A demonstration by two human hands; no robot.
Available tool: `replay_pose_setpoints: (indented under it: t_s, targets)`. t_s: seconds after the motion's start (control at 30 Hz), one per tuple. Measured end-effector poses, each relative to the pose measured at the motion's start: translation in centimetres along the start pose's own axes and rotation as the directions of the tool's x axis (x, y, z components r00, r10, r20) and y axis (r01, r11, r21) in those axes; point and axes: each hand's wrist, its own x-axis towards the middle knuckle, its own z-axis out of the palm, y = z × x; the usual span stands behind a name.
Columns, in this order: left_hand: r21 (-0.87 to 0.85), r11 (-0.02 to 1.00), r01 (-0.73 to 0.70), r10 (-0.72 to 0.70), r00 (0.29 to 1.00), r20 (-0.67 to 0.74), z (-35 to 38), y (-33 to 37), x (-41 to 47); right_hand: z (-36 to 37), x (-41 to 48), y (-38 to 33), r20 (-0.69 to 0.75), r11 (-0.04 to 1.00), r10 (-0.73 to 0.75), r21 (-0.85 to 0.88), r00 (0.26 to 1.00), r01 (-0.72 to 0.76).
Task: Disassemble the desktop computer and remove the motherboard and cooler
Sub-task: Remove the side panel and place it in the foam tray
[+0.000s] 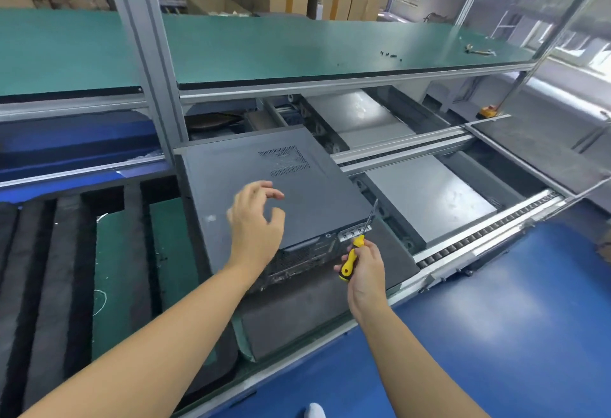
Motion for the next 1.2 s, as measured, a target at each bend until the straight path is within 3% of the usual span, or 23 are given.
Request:
replay_pose_setpoints:
  t_s: [0.2,0.43,0.57,0.77,1.03,1.1,1.2]
  targets:
    - [0.207,0.978,-0.013,-0.027,0.982,0.187,8.3,1.4,2.6,-3.9,9.3,-2.6,-0.070,0.972,0.063,-0.223,0.996,-0.077]
    - [0.477,0.859,-0.185,-0.047,0.899,0.435,12.3,0.1,3.7,-6.6,17.5,-1.8,-0.032,0.779,0.026,-0.626,0.999,-0.040]
    - [0.574,0.788,-0.224,-0.050,0.905,0.422,12.9,-0.6,3.2,-6.2,20.3,-0.7,0.072,0.600,-0.027,-0.797,0.997,0.074]
    - [0.568,0.795,-0.213,-0.018,0.928,0.372,13.0,-0.4,3.1,-6.4,22.1,1.3,0.252,0.405,0.034,-0.888,0.967,0.217]
    - [0.533,0.819,-0.214,0.011,0.934,0.358,13.0,-0.6,2.9,-7.1,22.1,1.0,0.278,0.440,0.173,-0.880,0.945,0.179]
    - [0.500,0.839,-0.217,0.007,0.921,0.389,12.6,-0.7,3.0,-6.6,21.4,0.2,0.256,0.466,0.114,-0.867,0.960,0.176]
    - [0.485,0.833,-0.265,-0.015,0.866,0.500,11.2,-1.5,2.8,-5.1,19.9,-1.8,0.284,0.465,-0.095,-0.835,0.954,0.295]
